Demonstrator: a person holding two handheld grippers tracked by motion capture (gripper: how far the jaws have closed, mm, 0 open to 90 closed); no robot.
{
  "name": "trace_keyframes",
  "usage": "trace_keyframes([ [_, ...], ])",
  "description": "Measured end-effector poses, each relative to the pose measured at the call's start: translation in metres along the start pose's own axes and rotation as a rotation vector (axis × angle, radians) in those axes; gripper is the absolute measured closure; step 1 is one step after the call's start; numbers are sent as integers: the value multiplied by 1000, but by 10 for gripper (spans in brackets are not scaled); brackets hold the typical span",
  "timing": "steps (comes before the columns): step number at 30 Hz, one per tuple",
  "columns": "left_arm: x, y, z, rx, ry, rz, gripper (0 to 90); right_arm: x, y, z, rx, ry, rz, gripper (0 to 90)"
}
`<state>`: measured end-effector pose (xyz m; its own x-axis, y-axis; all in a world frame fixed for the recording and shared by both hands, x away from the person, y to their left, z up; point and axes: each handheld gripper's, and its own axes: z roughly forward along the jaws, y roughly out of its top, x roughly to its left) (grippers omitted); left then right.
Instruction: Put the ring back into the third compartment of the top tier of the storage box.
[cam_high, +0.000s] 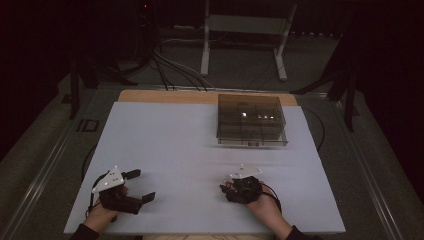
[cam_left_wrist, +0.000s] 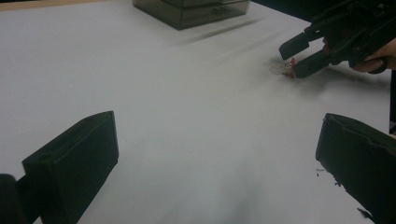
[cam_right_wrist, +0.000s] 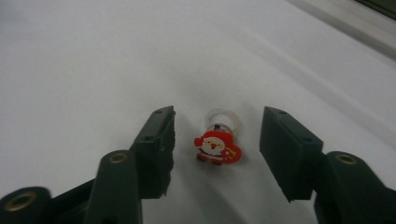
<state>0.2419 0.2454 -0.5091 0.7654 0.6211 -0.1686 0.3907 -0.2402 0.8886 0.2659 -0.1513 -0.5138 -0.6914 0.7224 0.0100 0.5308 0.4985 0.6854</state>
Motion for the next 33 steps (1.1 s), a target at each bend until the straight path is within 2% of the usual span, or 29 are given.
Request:
trace_keyframes([
  [9,0,0,0,1,0,0,0,2,0,5,15,-12,-12,520],
  [16,0,0,0,1,-2,0,0,3,0,7,23,-30,-25,610],
  [23,0,0,0,2,-2,0,0,1,1,8,47,-14,-23,627],
  [28,0,0,1,4,-3,-1,0,1,2,8,53,0,-37,680],
  [33,0,0,0,2,0,0,0,-3,3,8,57,23,-9,696],
])
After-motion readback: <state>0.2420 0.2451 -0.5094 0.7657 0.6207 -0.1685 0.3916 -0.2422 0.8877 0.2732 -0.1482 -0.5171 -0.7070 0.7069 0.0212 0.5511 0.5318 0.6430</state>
